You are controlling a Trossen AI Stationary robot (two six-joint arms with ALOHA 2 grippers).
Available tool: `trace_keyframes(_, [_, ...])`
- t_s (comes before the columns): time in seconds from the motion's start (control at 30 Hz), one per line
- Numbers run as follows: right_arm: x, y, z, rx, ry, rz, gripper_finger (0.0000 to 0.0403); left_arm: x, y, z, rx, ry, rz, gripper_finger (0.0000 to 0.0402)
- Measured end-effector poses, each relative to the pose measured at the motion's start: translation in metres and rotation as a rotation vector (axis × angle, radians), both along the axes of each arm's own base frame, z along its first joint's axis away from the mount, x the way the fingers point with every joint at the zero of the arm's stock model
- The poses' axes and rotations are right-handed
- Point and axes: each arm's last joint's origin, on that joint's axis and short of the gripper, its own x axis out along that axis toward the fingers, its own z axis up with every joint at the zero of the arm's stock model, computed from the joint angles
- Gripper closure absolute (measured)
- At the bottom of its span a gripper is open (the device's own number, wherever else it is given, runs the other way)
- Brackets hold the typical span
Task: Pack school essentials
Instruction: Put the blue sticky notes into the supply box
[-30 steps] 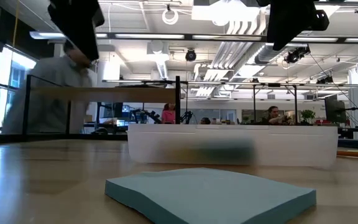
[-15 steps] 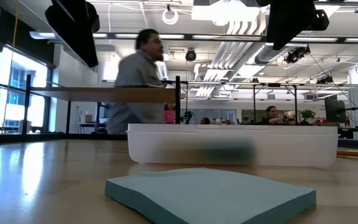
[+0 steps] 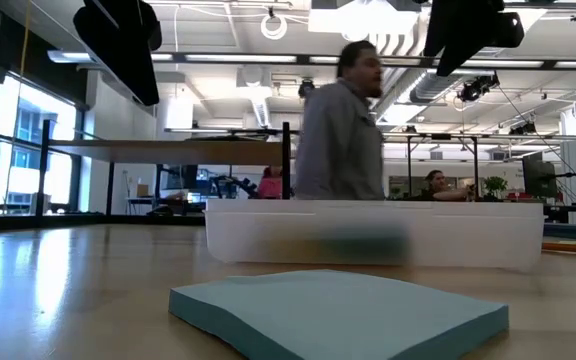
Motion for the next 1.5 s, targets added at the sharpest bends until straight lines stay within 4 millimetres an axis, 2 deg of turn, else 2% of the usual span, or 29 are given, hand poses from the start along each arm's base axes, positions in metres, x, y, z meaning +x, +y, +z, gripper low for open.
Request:
trace_keyframes(0.37, [-0.002,0.008,0.001,0.0,-0.017,0.001,0.0072,0.0,0.0,0.0,0.044,0.004,-0.086,0.0007])
trace_keyframes(0.53, [-0.002,0.008,0.0,-0.001,-0.016,0.005,0.0012,0.0,0.001,0.0,0.034,0.011,-0.098,0.0007])
trace_keyframes(1.1, [-0.001,0.008,0.001,0.003,-0.018,0.019,0.0015,-0.003,-0.001,-0.002,-0.04,0.061,-0.129,0.0007])
trace_keyframes(1.27, [-0.001,0.008,0.001,0.025,-0.032,-0.032,0.0015,-0.01,-0.003,-0.004,-0.074,0.145,-0.121,0.0007])
trace_keyframes(1.5, [0.006,0.008,0.005,0.046,-0.13,-0.098,0.0015,-0.022,-0.025,-0.005,-0.113,0.177,-0.149,0.0007])
